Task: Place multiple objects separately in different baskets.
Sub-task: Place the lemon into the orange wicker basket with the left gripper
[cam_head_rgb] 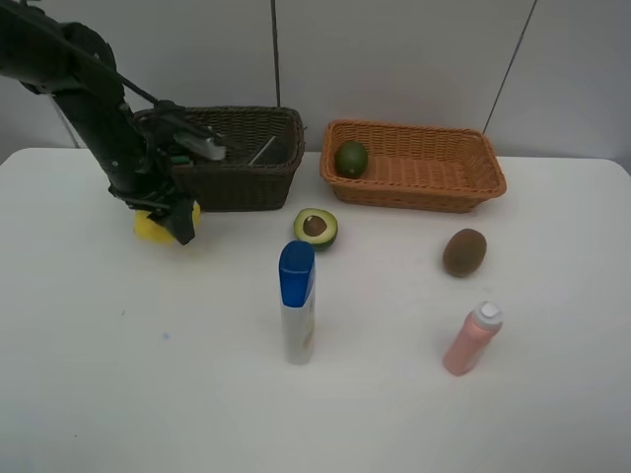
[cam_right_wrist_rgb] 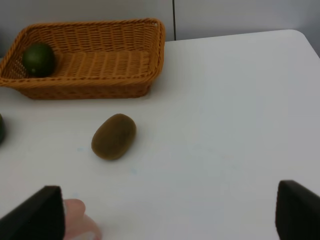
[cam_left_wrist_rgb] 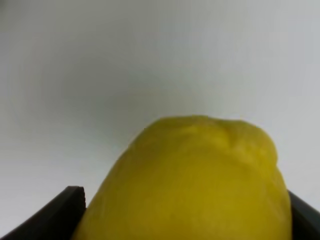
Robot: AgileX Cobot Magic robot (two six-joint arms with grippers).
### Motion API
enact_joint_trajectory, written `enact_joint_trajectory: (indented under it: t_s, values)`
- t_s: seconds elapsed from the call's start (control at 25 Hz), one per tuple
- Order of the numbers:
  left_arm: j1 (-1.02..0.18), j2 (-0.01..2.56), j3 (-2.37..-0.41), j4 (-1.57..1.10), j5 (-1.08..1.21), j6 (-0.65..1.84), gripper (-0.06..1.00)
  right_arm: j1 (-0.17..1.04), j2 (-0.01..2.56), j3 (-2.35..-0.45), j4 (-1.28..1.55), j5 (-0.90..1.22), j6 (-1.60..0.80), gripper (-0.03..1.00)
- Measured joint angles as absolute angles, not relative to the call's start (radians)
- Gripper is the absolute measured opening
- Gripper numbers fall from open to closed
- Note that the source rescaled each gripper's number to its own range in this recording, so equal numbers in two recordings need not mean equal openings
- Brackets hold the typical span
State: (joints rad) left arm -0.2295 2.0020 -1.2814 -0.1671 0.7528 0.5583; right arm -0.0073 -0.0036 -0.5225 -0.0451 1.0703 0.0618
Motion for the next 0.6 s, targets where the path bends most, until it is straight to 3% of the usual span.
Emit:
enact_joint_trajectory:
  t_s: [0.36, 0.6]
  values:
    - [-0.251, 1.914, -1.524, -0.529, 0.72, 0.561, 0.8, -0.007, -0.004, -0.523, -0.045, 1.07, 0.062, 1.0]
    - [-0.413, 1.937, -1.638, -0.625, 0.431, 0.588, 0.8, -0.007, -0.004, -0.523, -0.045, 1.07, 0.062, 1.0]
